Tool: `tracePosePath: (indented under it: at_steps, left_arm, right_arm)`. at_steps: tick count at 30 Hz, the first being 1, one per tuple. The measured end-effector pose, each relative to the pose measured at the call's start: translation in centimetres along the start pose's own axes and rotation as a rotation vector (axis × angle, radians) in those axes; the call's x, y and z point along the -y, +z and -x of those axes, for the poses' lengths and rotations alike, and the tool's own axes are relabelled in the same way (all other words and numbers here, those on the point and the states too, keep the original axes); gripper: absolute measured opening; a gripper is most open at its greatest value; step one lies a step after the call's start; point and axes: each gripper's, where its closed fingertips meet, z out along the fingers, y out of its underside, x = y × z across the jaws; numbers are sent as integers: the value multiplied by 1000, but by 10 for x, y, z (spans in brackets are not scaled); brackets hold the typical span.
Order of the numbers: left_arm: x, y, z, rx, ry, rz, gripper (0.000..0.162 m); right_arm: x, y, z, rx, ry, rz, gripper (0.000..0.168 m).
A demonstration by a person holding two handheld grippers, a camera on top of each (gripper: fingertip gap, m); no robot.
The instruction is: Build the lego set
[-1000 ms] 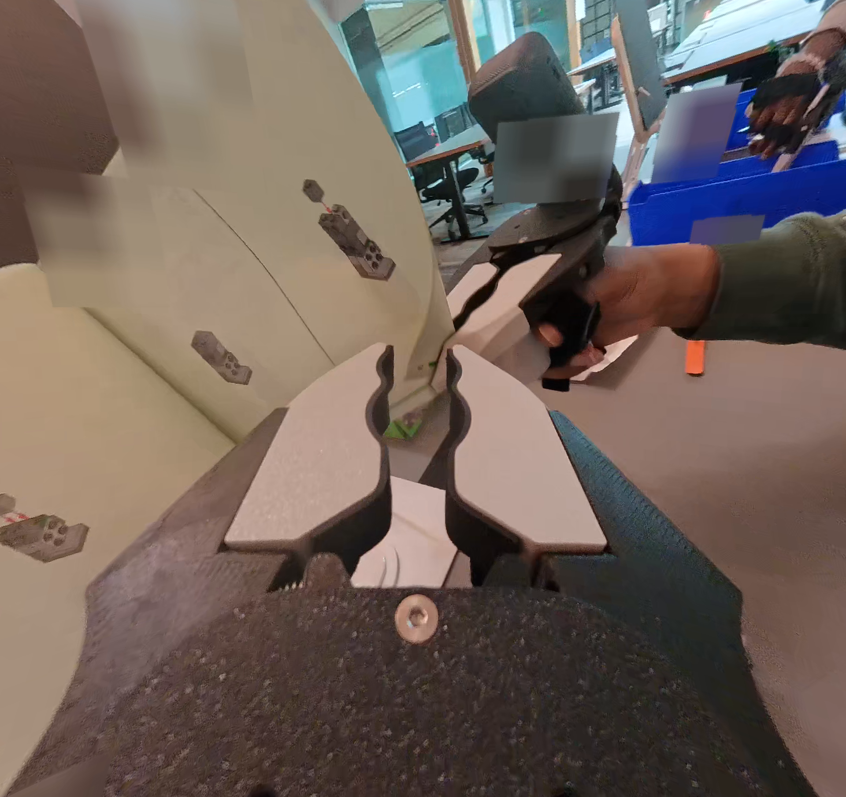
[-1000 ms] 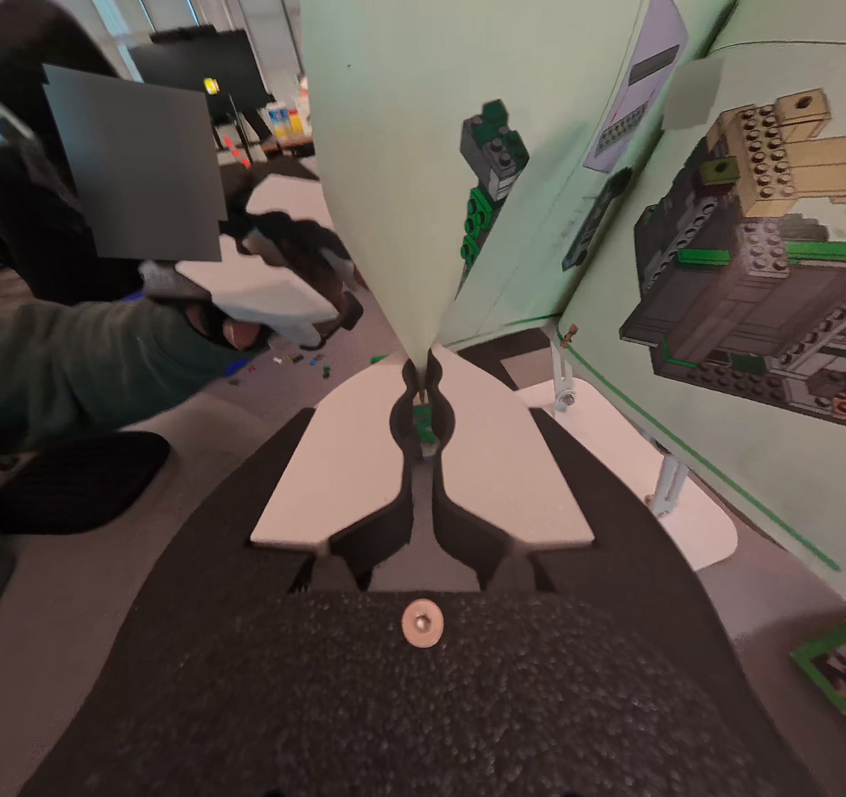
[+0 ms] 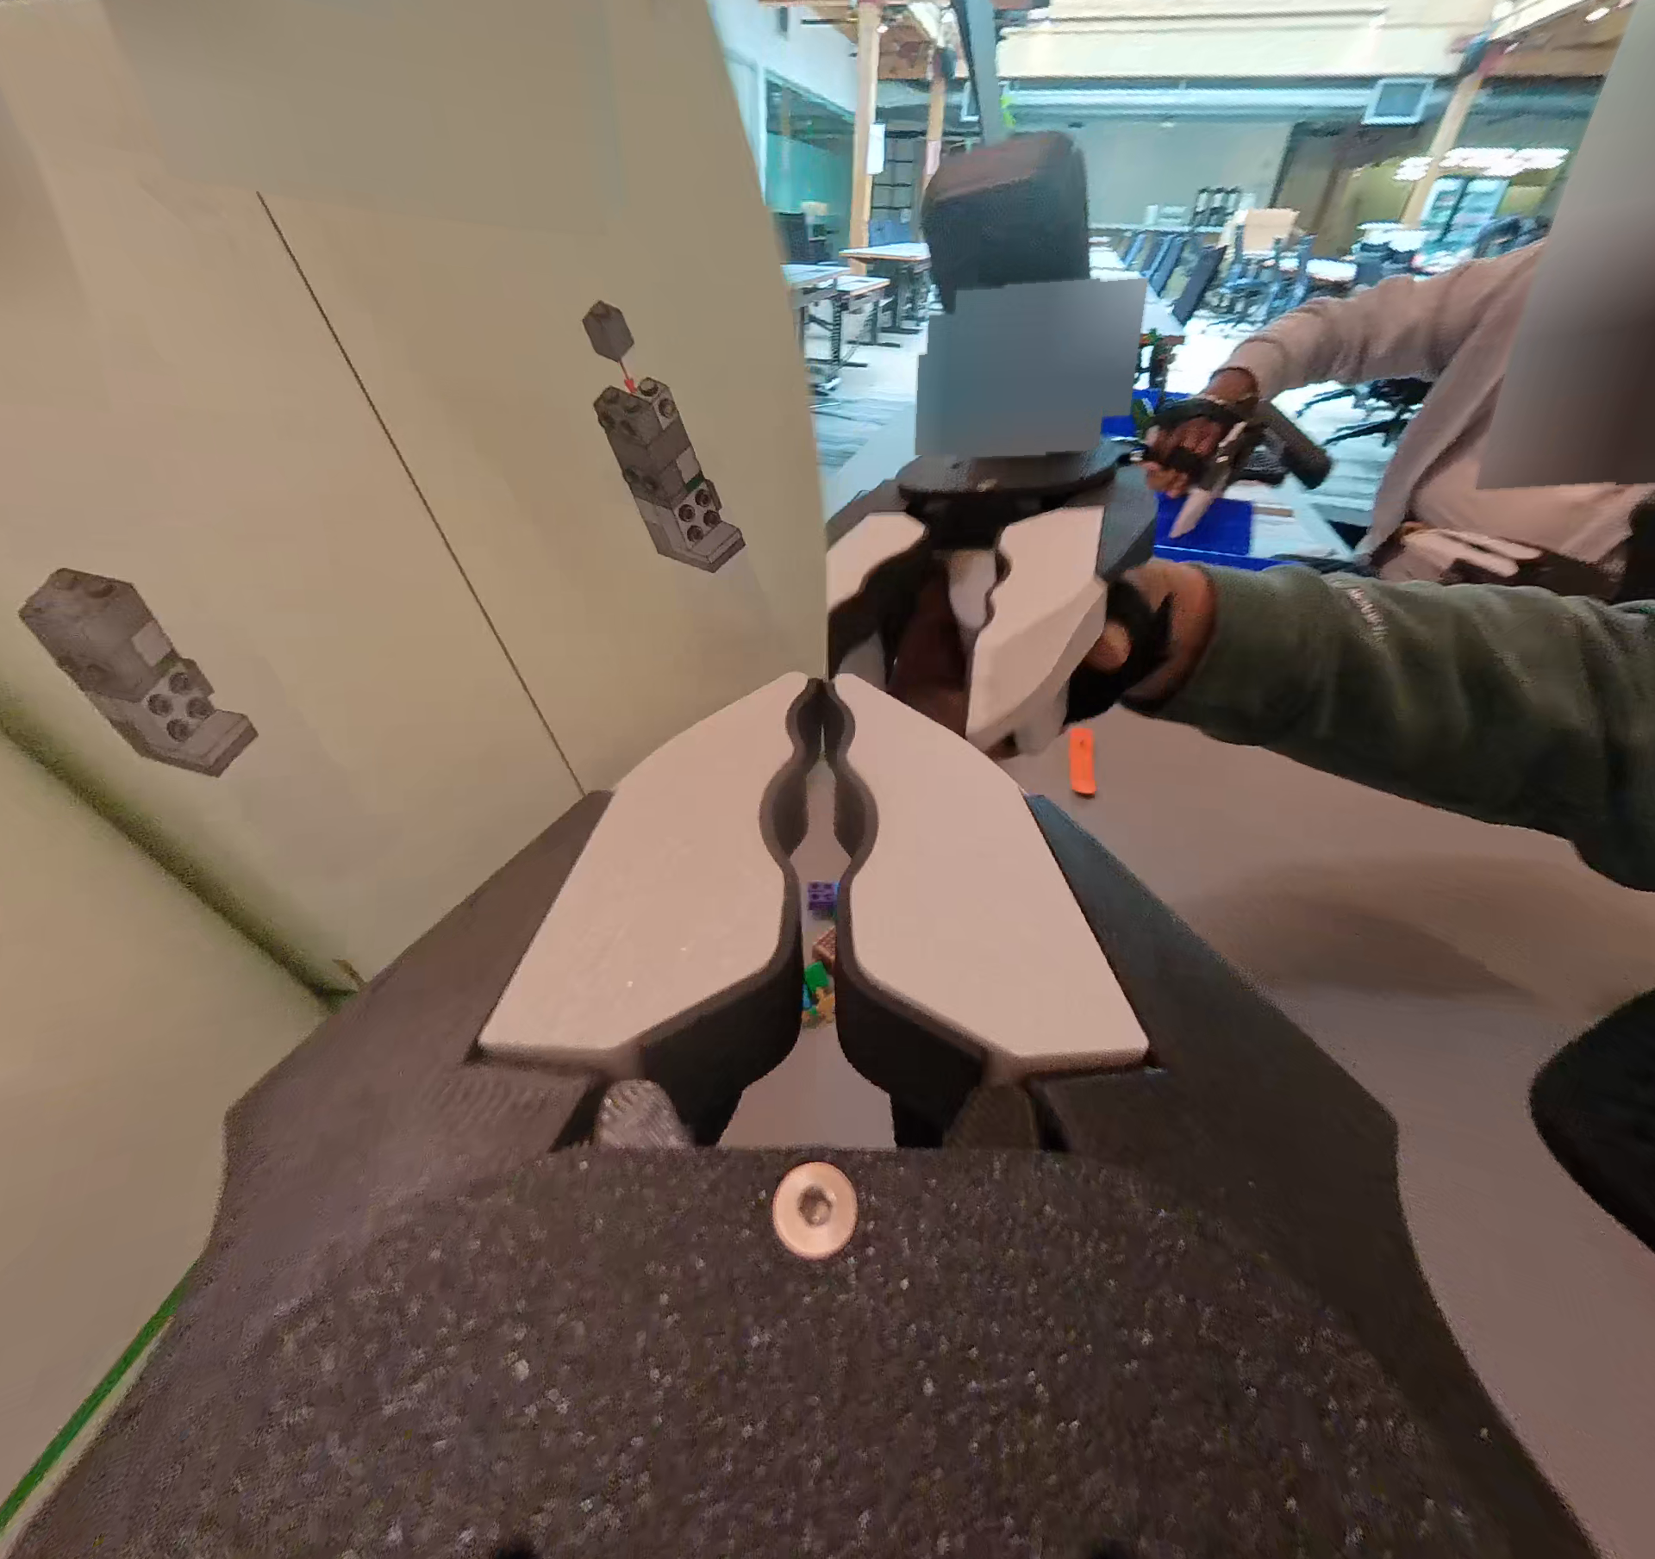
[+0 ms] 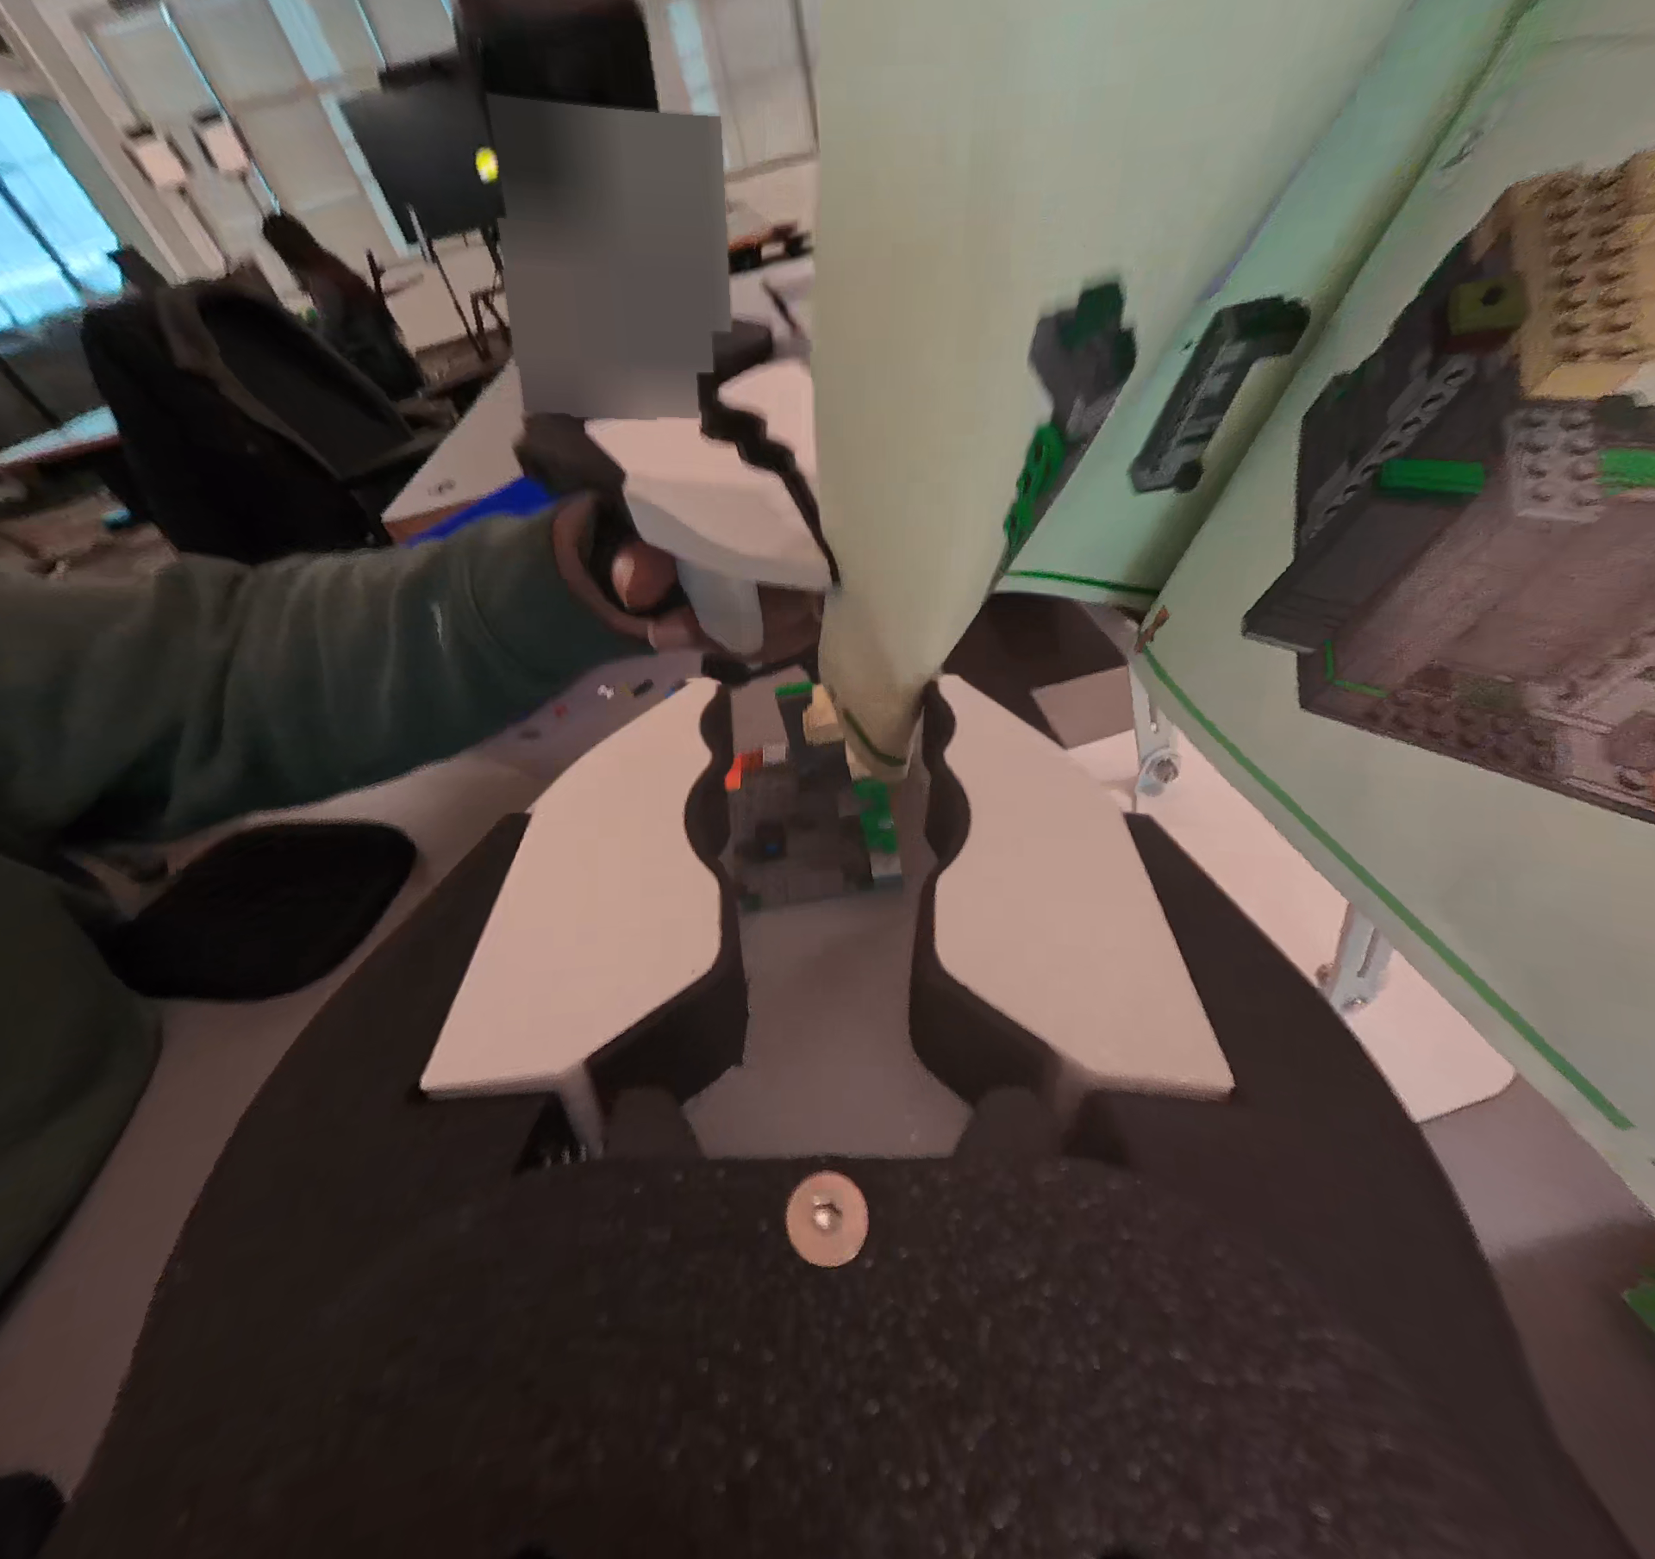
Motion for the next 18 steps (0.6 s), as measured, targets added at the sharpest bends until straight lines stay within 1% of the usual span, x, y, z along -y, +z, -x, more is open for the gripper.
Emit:
tracePosePath:
  at_steps: [3, 6, 7, 9, 10, 11, 15, 18]
  left_arm:
    - [-8, 1, 2, 40, 28, 26, 0]
    - [-13, 6, -3, 48, 47, 42, 0]
    - [-14, 8, -5, 53, 51, 46, 0]
    - [-15, 9, -6, 59, 54, 46, 0]
    - [-14, 9, -7, 57, 53, 43, 0]
    - [-14, 8, -7, 57, 51, 37, 0]
    - [-10, 0, -6, 61, 45, 16, 2]
    - [-8, -5, -1, 79, 35, 7, 0]
  right_arm:
    - [17, -10, -13, -119, 13, -60, 53]
    - [27, -10, -24, -221, -11, -68, 55]
    - [29, -8, -25, -232, -20, -65, 49]
    - [30, -4, -24, -223, -31, -64, 21]
    - [31, -3, -23, -216, -35, -72, 4]
    - [32, -3, -23, -205, -32, -80, 0]
    - [31, -2, -19, -139, 11, -98, 0]
    - [33, 0, -10, -101, -4, -123, 0]
